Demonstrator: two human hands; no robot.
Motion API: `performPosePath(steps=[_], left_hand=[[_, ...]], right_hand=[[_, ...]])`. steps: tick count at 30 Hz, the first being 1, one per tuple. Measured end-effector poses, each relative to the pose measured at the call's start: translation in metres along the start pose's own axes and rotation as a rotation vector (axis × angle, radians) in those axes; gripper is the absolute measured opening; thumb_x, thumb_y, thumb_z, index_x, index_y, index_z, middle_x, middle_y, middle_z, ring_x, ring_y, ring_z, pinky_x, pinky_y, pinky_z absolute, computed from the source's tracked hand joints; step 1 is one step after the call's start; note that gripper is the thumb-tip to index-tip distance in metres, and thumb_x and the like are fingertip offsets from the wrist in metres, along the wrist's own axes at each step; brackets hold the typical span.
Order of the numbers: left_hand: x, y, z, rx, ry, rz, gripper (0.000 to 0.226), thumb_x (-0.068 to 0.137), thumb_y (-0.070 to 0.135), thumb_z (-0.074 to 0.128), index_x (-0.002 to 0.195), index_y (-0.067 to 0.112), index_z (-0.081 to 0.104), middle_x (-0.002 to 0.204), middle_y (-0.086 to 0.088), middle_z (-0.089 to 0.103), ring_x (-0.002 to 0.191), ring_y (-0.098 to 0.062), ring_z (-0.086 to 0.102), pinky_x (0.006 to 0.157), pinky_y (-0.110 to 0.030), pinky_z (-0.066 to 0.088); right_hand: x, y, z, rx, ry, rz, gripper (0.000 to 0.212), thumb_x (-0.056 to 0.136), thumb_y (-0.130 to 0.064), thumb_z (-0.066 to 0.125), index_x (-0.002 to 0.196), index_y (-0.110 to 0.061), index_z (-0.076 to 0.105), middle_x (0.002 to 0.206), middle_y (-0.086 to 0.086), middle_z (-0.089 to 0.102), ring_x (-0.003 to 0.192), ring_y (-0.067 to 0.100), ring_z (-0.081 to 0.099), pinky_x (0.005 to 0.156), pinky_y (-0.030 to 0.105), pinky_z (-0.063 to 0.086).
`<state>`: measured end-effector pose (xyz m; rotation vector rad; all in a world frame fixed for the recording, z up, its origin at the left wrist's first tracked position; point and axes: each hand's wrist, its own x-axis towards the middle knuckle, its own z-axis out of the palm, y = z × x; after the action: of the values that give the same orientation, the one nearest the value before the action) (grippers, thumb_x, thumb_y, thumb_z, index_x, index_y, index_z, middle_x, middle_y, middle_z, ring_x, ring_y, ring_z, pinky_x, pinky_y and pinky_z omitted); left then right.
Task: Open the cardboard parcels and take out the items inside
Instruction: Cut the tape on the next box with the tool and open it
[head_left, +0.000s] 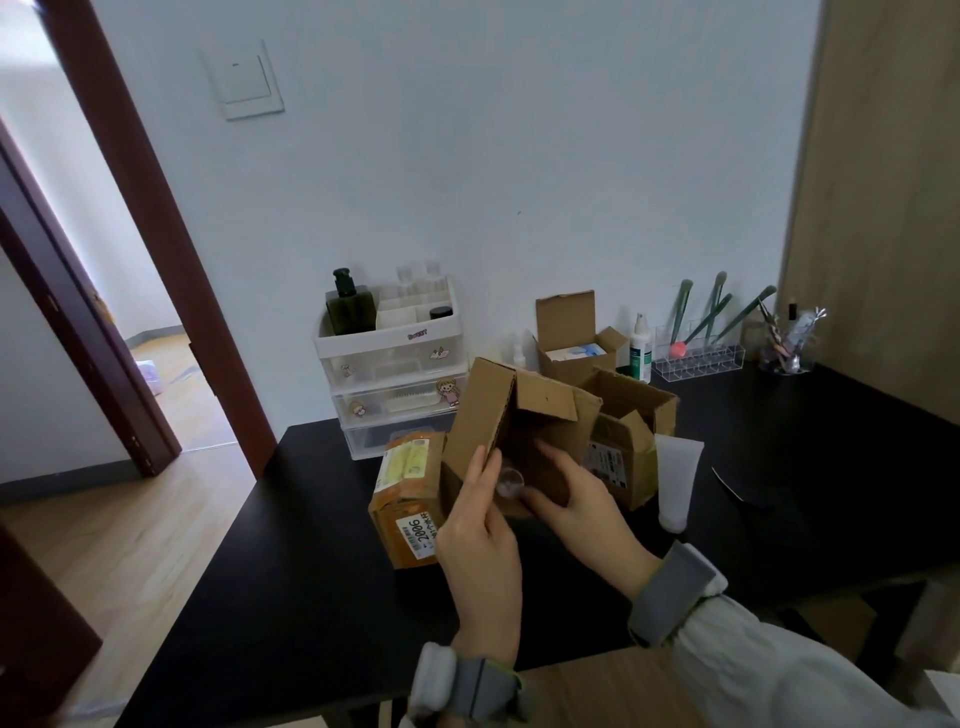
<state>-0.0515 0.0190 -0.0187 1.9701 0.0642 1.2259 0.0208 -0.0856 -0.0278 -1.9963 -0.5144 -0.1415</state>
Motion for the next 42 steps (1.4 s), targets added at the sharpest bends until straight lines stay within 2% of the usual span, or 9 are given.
performPosePath(steps=[6,12,18,22,26,30,34,38,42], left_hand=[[0.007,-0.002,0.001,0.031,-0.08,-0.087,0.043,0.089,-0.005,0.051,0.121,0.022,0.062,0.126,0.012,0.054,0.117,0.01,0.042,0.093,0.006,0.024],[0.003,-0.009,-0.002,0.058,-0.127,-0.147,0.035,0.09,-0.003,0.049,0.108,0.021,0.068,0.124,0.0,0.062,0.111,0.009,0.044,0.087,0.008,0.025],[-0.008,-0.008,-0.002,0.085,-0.128,-0.175,0.03,0.088,-0.002,0.052,0.098,0.02,0.07,0.119,0.0,0.064,0.1,0.03,0.04,0.083,0.008,0.027],[-0.013,-0.003,-0.002,0.074,-0.119,-0.2,0.03,0.087,-0.003,0.054,0.09,0.023,0.07,0.114,0.003,0.064,0.101,0.03,0.04,0.083,0.007,0.029],[-0.007,0.0,-0.006,0.063,-0.142,-0.216,0.035,0.088,0.0,0.053,0.087,0.033,0.064,0.107,0.007,0.064,0.104,0.014,0.051,0.085,-0.001,0.037],[0.009,-0.004,-0.01,0.003,-0.165,-0.276,0.03,0.091,0.004,0.049,0.1,0.027,0.066,0.102,0.009,0.065,0.102,-0.01,0.063,0.085,-0.038,0.055],[0.024,0.001,-0.007,0.042,-0.13,-0.287,0.033,0.091,0.003,0.05,0.108,0.027,0.065,0.093,0.014,0.061,0.089,-0.011,0.066,0.076,-0.039,0.058],[0.019,0.006,-0.006,0.077,-0.135,-0.242,0.033,0.09,0.003,0.052,0.107,0.028,0.065,0.097,0.01,0.066,0.09,-0.009,0.065,0.08,-0.036,0.057],[0.004,0.011,-0.003,0.112,-0.128,-0.139,0.029,0.09,0.003,0.052,0.11,0.019,0.066,0.111,0.001,0.069,0.104,-0.01,0.063,0.091,-0.03,0.052]], right_hand=[[0.0,-0.004,-0.006,-0.253,-0.034,-0.099,0.037,0.086,-0.04,0.06,0.12,-0.051,0.052,0.144,-0.003,0.033,0.13,0.022,0.039,0.104,0.041,0.042],[0.001,-0.006,-0.011,-0.446,-0.085,-0.17,0.045,0.081,-0.043,0.065,0.121,-0.056,0.048,0.156,-0.003,-0.026,0.145,0.027,-0.006,0.116,0.051,0.016],[0.005,-0.009,-0.008,-0.653,-0.103,-0.215,0.042,0.083,-0.045,0.062,0.122,-0.053,0.048,0.155,0.003,-0.031,0.142,0.034,-0.026,0.116,0.06,0.001],[0.007,-0.009,-0.01,-0.503,-0.222,-0.198,0.038,0.082,-0.048,0.06,0.118,-0.052,0.05,0.142,-0.01,-0.047,0.141,0.032,-0.028,0.113,0.061,-0.002],[0.007,-0.012,-0.013,-0.439,-0.194,-0.201,0.034,0.078,-0.051,0.064,0.111,-0.049,0.054,0.155,-0.003,-0.031,0.142,0.03,-0.026,0.114,0.057,-0.002],[0.003,-0.019,-0.019,-0.202,0.054,-0.284,0.023,0.076,-0.051,0.062,0.098,-0.047,0.062,0.16,-0.008,0.0,0.146,0.019,-0.008,0.114,0.039,0.0],[0.005,-0.03,-0.025,-0.305,0.182,-0.359,0.011,0.082,-0.043,0.058,0.09,-0.04,0.066,0.155,-0.007,0.028,0.146,0.016,0.005,0.112,0.033,0.0],[0.009,-0.027,-0.027,-0.52,-0.023,-0.217,0.035,0.082,-0.045,0.063,0.116,-0.038,0.06,0.161,-0.004,0.002,0.146,0.026,-0.013,0.114,0.052,-0.003],[0.009,-0.025,-0.025,-0.725,-0.154,-0.24,0.035,0.084,-0.045,0.06,0.119,-0.042,0.056,0.158,-0.002,-0.02,0.139,0.037,-0.03,0.103,0.052,-0.018]])
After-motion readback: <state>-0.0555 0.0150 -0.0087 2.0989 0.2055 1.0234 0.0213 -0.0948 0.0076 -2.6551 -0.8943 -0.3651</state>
